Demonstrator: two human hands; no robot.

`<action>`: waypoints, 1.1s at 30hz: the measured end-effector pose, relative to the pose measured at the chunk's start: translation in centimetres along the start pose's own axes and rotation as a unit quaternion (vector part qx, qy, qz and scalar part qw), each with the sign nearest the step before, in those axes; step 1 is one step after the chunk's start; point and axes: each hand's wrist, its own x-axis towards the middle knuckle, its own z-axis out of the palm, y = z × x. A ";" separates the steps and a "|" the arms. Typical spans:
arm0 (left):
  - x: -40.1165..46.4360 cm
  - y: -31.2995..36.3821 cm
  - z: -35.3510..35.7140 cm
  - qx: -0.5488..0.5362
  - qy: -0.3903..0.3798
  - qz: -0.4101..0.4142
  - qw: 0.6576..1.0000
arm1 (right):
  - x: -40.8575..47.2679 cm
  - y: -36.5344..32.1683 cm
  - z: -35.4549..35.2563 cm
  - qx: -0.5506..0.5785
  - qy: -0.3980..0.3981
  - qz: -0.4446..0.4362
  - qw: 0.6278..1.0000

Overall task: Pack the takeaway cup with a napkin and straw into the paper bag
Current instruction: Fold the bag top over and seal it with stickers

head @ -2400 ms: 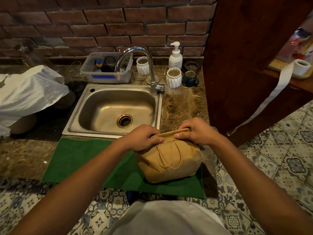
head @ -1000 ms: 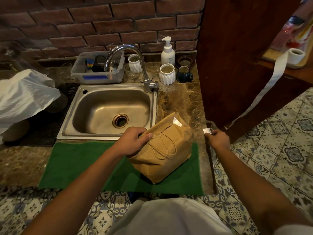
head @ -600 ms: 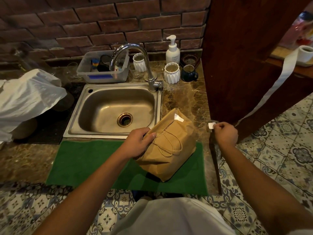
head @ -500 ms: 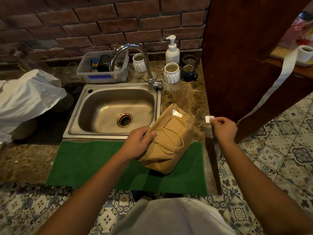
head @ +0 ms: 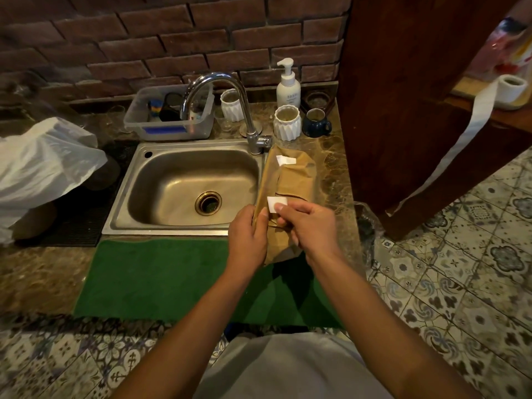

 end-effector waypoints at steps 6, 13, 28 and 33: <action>-0.7 0.8 0.1 -0.030 0.032 -0.017 0.999 | 1.0 0.8 0.3 -0.056 0.020 -0.017 0.998; -1.0 1.6 0.1 -0.048 0.057 -0.012 0.997 | 0.7 0.6 0.7 -0.072 0.019 -0.025 0.997; -0.9 2.8 -0.2 -0.114 0.084 0.023 0.990 | 0.0 -0.6 2.0 -0.208 0.084 -0.173 0.959; -0.8 3.1 -0.2 -0.120 0.091 0.022 0.988 | 0.6 -1.0 2.0 -0.224 0.064 -0.170 0.958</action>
